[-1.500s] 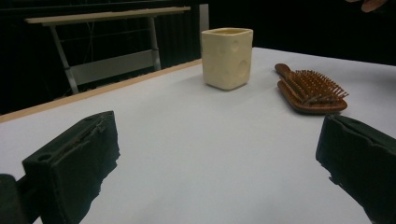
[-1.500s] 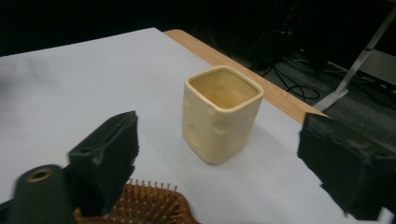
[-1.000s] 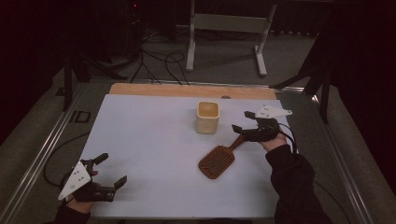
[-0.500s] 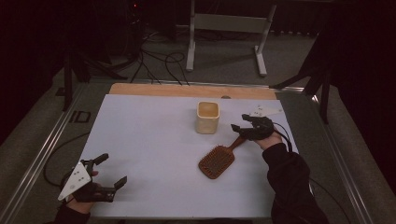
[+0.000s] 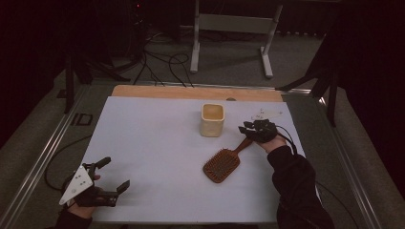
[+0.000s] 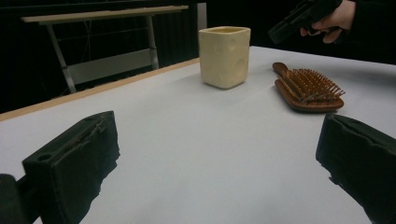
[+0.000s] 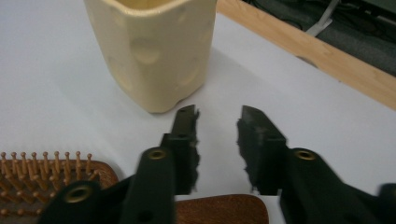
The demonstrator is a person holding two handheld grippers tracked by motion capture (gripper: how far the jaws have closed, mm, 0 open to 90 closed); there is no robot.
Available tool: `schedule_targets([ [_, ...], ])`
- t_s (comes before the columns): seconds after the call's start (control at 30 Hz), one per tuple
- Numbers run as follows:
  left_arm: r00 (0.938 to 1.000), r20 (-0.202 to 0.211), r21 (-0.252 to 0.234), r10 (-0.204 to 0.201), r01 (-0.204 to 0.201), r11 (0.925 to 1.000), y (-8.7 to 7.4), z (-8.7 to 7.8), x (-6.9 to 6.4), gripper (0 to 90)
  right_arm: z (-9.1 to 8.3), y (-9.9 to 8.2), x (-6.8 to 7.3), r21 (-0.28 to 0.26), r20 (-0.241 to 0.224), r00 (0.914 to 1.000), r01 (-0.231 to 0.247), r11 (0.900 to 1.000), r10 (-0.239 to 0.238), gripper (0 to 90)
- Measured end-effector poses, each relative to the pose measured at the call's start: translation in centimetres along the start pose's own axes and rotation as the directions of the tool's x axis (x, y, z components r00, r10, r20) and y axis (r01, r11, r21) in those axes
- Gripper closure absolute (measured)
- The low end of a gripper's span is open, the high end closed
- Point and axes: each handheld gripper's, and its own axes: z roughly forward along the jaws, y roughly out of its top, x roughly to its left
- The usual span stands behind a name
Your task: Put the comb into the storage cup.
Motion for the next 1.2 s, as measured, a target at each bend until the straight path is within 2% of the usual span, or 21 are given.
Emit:
schedule_targets([
  [0.23,1.0,-0.002,0.001,0.001,-0.001,1.0,0.0,0.0,0.1,0.0,0.9,0.1,-0.1,0.049,0.004,0.9998,0.019,0.9986,-0.019,89.8],
  [0.57,1.0,0.0,0.0,-0.001,0.001,1.0,0.0,0.0,0.1,0.0,2.0,0.5,0.3,0.096,-0.009,0.9984,0.056,0.9938,-0.056,90.0],
  [0.9,1.0,-0.001,0.0,-0.006,0.006,1.0,-0.1,-0.1,0.1,0.0,3.1,0.3,0.2,0.161,-0.01,0.9973,0.074,0.9842,-0.073,90.0],
  [1.2,1.0,-0.001,0.0,-0.007,0.007,1.0,-0.1,-0.1,0.2,0.0,3.9,-0.7,0.1,0.208,-0.012,0.9977,0.068,0.9758,-0.067,90.0],
])
